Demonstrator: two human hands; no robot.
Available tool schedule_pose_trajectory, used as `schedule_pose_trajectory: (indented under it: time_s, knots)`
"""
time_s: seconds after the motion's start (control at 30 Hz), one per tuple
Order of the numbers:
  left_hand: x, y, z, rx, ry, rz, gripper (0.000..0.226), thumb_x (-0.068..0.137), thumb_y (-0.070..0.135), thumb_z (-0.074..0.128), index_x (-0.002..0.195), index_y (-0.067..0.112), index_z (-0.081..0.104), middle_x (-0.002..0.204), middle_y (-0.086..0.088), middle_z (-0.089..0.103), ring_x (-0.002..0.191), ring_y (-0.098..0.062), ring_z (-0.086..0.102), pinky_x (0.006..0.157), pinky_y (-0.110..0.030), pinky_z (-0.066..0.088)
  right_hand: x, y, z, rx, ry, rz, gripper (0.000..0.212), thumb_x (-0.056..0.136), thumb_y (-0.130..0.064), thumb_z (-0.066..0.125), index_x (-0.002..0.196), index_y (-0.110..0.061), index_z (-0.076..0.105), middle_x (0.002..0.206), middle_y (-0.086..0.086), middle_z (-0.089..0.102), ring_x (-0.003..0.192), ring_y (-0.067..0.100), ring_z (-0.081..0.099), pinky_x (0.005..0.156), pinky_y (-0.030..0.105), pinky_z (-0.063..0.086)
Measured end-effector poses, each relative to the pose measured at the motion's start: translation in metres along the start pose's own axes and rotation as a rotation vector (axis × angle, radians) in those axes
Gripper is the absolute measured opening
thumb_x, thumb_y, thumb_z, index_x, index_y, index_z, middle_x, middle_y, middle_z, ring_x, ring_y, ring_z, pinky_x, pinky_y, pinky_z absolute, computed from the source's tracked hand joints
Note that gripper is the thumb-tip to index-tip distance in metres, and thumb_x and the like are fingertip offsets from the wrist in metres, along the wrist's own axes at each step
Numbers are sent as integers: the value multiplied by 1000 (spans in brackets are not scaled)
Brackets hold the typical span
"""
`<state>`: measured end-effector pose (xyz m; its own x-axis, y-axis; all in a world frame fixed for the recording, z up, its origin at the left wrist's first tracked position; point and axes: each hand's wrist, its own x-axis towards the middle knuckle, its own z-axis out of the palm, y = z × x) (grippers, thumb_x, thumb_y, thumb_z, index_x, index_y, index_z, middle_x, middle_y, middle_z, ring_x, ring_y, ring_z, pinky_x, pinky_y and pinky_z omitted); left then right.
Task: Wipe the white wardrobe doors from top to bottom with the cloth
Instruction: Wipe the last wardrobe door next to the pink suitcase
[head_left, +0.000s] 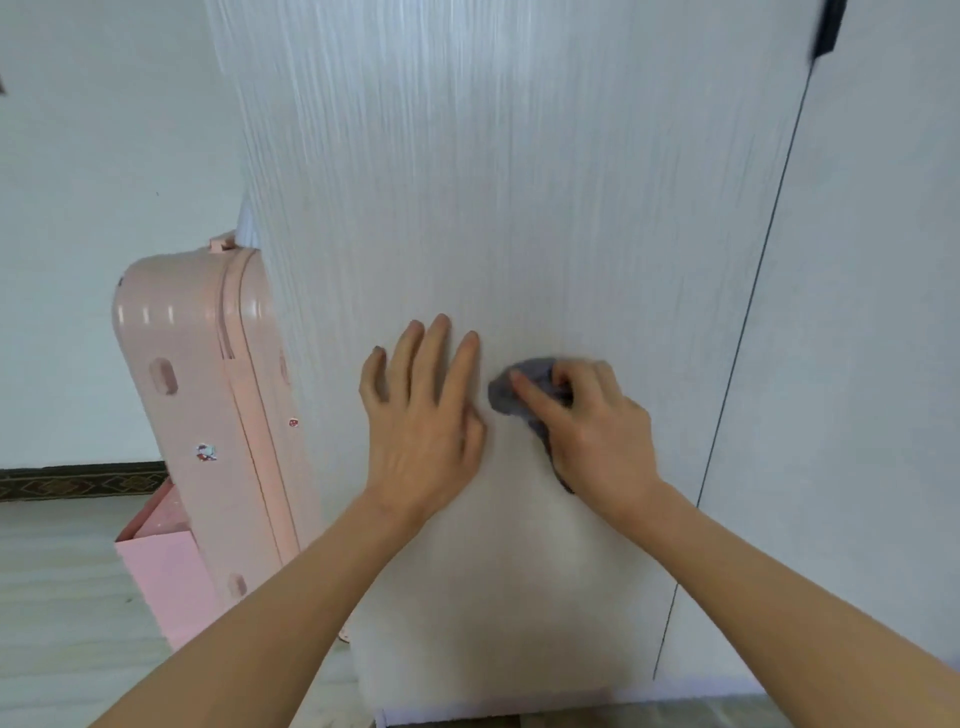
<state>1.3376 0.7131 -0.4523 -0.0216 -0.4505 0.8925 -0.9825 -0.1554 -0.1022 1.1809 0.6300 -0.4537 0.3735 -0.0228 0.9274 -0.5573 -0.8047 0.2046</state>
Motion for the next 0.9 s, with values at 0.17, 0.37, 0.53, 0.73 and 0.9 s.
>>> schedule_pose_trajectory:
  time_s: [0.17, 0.37, 0.53, 0.73, 0.9]
  knots:
    - [11, -1, 19, 28, 108, 25, 46, 84, 22, 45, 129, 15, 45, 136, -13, 37, 126, -34, 34, 102, -52, 25, 5, 26, 13, -5, 38, -188, 39, 74, -10, 74, 110, -23, 67, 99, 0, 44, 77, 18, 46, 49, 27, 46]
    - [90, -29, -32, 19, 51, -13, 41, 83, 19, 42, 123, 14, 48, 134, -12, 38, 124, -34, 36, 98, -48, 27, 157, 55, -13, -24, 276, -65, 25, 89, -14, 58, 112, -22, 67, 100, 0, 45, 79, 19, 50, 47, 23, 41]
    - [152, -61, -86, 7, -35, -165, 44, 83, 17, 41, 127, 11, 46, 136, -17, 39, 127, -37, 35, 102, -45, 26, 222, 39, -29, 40, 309, 99, 30, 96, -12, 39, 110, -23, 62, 102, 1, 55, 78, 23, 55, 53, 29, 42]
    - [132, -75, -109, 25, -205, -201, 49, 82, 16, 38, 130, 10, 43, 139, -18, 36, 128, -36, 34, 98, -45, 29, 87, -34, 13, 72, -294, -346, 31, 85, -20, 42, 80, -25, 72, 90, -6, 65, 84, 17, 42, 56, 26, 44]
    - [168, -82, -146, -40, -280, -267, 52, 80, 13, 39, 132, 11, 44, 138, -15, 37, 125, -32, 38, 96, -40, 30, 190, -19, -14, 170, -151, -238, 37, 98, -16, 38, 80, -22, 69, 85, -3, 59, 74, 17, 51, 47, 25, 40]
